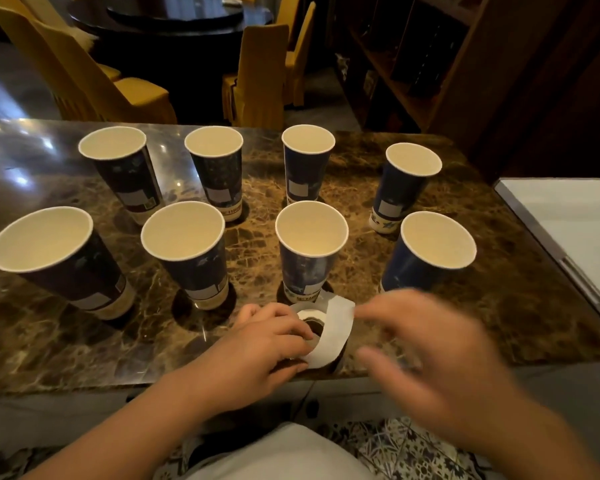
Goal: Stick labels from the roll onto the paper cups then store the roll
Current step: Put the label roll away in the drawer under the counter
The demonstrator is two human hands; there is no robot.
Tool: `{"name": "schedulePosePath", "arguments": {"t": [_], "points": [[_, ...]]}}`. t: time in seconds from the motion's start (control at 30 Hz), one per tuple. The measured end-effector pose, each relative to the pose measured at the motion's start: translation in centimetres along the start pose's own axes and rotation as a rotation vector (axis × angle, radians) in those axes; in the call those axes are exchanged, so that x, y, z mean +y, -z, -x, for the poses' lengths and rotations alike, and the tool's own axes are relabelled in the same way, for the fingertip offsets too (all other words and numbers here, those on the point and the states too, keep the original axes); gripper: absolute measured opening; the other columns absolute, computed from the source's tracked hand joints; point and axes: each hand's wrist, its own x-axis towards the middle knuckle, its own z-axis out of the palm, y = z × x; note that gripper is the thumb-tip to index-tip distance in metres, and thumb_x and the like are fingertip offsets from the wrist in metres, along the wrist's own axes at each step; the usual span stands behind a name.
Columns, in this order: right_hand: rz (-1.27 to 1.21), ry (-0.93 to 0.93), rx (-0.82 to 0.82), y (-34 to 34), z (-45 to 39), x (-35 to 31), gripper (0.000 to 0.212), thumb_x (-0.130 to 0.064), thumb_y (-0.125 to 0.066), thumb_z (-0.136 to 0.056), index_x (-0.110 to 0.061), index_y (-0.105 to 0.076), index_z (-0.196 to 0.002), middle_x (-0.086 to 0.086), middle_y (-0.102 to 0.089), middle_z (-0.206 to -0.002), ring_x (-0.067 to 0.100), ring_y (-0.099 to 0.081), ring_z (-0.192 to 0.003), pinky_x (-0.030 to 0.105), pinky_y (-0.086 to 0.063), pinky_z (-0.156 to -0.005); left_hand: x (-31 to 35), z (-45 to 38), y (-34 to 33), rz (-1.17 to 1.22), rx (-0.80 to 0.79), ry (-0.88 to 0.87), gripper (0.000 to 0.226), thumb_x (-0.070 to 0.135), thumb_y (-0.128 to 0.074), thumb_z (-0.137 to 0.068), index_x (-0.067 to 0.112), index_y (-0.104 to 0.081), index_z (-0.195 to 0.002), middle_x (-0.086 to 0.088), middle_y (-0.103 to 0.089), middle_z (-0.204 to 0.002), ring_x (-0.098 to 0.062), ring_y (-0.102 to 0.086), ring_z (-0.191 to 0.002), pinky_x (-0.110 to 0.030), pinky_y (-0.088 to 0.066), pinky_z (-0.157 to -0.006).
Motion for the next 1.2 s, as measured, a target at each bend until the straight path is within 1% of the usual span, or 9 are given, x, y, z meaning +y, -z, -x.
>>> {"name": "schedulePosePath", "arguments": {"t": [0.07,0.13,0.2,0.3,0.4,0.5,0.77,0.93,1.2], "points": [[0.148,0.0,-0.303,-3.3,0.2,0.4,0.06,-0.044,-0.054,-0.09,-0.046,-0.025,-0.142,-0.02,-0.029,-0.146,0.003,-0.051,-0.115,0.024,-0.053,-0.086,0.4,-0.2,-0.1,-0.05,-0.022,-0.051,0.021,0.044,-0.049,-0.089,0.04,-0.062,-0.105,0.023,-0.054,-0.125,-0.005,-0.036,-0.126,-0.035,-0.031,-0.096],[0.194,-0.041,-0.457,-5.6,0.5,1.6,0.071,-0.04,-0.053,-0.093,-0.046,-0.007,-0.146,-0.019,-0.008,-0.156,0.01,-0.047,-0.123,0.028,-0.049,-0.092,0.5,-0.3,-0.3,-0.094,-0.04,-0.072,0.022,0.043,-0.049,-0.088,0.04,-0.062,-0.105,0.023,-0.056,-0.122,-0.006,-0.037,-0.126,-0.034,-0.03,-0.096],[0.194,-0.022,-0.403,-6.7,1.0,2.4,0.056,-0.043,-0.051,-0.094,-0.04,-0.025,-0.144,-0.017,-0.023,-0.153,0.008,-0.048,-0.123,0.028,-0.044,-0.092,0.5,-0.3,-0.5,-0.138,-0.037,-0.077,0.022,0.043,-0.053,-0.086,0.041,-0.062,-0.106,0.023,-0.059,-0.121,-0.006,-0.036,-0.127,-0.032,-0.027,-0.095],[0.213,-0.012,-0.29,-7.5,1.9,3.3,0.024,-0.048,-0.046,-0.092,-0.033,-0.054,-0.109,-0.016,-0.055,-0.113,0.005,-0.057,-0.095,0.022,-0.041,-0.074,0.6,-0.2,-0.6,-0.156,-0.042,-0.057,0.024,0.043,-0.053,-0.084,0.042,-0.062,-0.106,0.023,-0.06,-0.123,-0.004,-0.035,-0.128,-0.033,-0.025,-0.096],[0.219,-0.038,-0.199,-7.9,2.6,3.9,0.014,-0.044,-0.048,-0.091,-0.032,-0.052,-0.084,-0.017,-0.056,-0.083,-0.002,-0.047,-0.072,0.014,-0.031,-0.063,0.7,-0.2,-0.7,-0.177,-0.037,-0.048,0.02,0.043,-0.056,-0.085,0.041,-0.062,-0.105,0.023,-0.061,-0.122,-0.003,-0.036,-0.128,-0.033,-0.025,-0.097],[0.176,-0.074,-0.137,-8.1,3.3,4.1,0.012,-0.042,-0.051,-0.091,-0.035,-0.049,-0.081,-0.018,-0.053,-0.076,-0.007,-0.033,-0.068,0.009,-0.022,-0.061,0.8,-0.3,-0.7,-0.191,-0.043,-0.041,0.018,0.043,-0.06,-0.086,0.041,-0.063,-0.104,0.023,-0.061,-0.122,-0.003,-0.038,-0.129,-0.032,-0.024,-0.099],[0.088,-0.153,0.018,-8.1,4.9,6.0,0.012,-0.035,-0.057,-0.089,-0.027,-0.057,-0.081,-0.015,-0.054,-0.081,0.0,-0.05,-0.072,0.017,-0.042,-0.061,0.9,0.0,-0.9,-0.233,-0.037,-0.03,0.021,0.042,-0.06,-0.085,0.043,-0.061,-0.106,0.022,-0.062,-0.12,-0.007,-0.044,-0.125,-0.032,-0.028,-0.093],[0.014,-0.223,0.077,-8.9,4.6,7.4,0.009,-0.029,-0.063,-0.085,-0.021,-0.064,-0.082,-0.01,-0.059,-0.097,0.003,-0.058,-0.088,0.02,-0.052,-0.07,1.7,-0.3,-1.4,-0.205,-0.007,0.078,0.038,0.039,-0.053,-0.088,0.043,-0.047,-0.125,0.019,-0.059,-0.126,-0.008,-0.043,-0.125,-0.031,-0.024,-0.096],[0.008,-0.241,0.077,-10.2,3.9,8.5,0.01,-0.02,-0.075,-0.081,-0.017,-0.068,-0.088,0.001,-0.057,-0.121,0.01,-0.06,-0.098,0.013,-0.042,-0.075,2.6,-0.9,-2.2,-0.33,0.005,0.152,0.035,0.038,-0.075,-0.075,0.037,-0.063,-0.107,0.017,-0.07,-0.107,-0.012,-0.056,-0.114,-0.039,-0.041,-0.09]]}}
